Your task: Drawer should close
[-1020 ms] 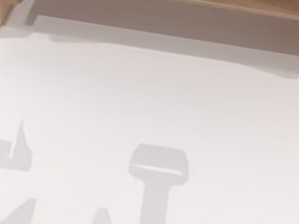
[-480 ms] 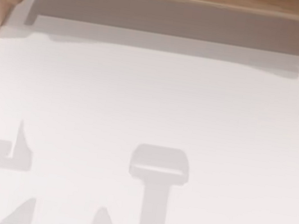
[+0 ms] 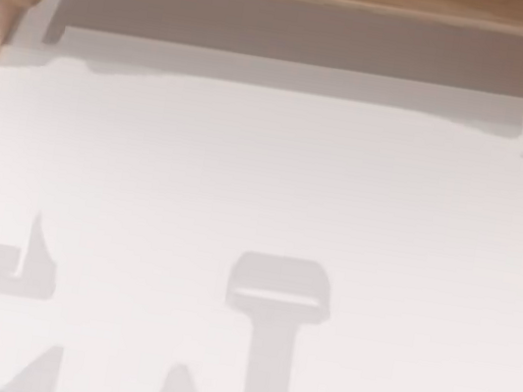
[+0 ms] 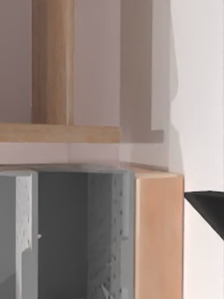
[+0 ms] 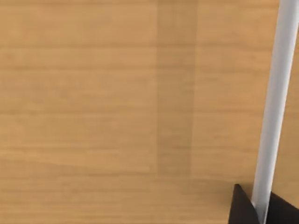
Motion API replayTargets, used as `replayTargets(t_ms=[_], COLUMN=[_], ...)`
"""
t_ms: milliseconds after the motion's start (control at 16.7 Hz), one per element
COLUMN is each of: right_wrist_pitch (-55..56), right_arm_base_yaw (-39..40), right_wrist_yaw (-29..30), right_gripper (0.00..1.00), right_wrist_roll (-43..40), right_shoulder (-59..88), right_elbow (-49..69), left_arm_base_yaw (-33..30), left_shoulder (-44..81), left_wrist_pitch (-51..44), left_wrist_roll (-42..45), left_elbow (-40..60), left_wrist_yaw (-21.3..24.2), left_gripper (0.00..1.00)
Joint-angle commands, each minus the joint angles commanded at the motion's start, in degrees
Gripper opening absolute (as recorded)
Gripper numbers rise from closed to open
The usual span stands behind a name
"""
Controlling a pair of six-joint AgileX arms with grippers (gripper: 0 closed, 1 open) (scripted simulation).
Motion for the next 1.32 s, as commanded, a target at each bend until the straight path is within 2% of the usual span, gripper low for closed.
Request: replayTargets(t_ms=[420,840,1140,1320], right_wrist_pitch=[-1.46,-8.94,-9.8,-9.8], right_arm_base_yaw=[0.04,3.32,3.74,3.74], right_wrist_yaw=[0.88,3.9,4.19,4.19], right_gripper=[0.0,0.0,0.0,0.23], right_wrist_roll=[0.19,-0.01,0.06,0.06], right_shoulder=[1.0,7.09,7.68,7.68], right_elbow=[1.9,15.92,17.15,17.15], left_arm_base_yaw=[0.0,0.0,0.0,0.0], left_shoulder=[0.0,0.0,0.0,0.0], left_wrist_pitch=[0.0,0.0,0.0,0.0], left_wrist_roll=[0.0,0.0,0.0,0.0], left_elbow=[0.0,0.0,0.0,0.0], left_wrist_yaw=[0.0,0.0,0.0,0.0], left_gripper=[1.0,1.0,1.0,1.0])
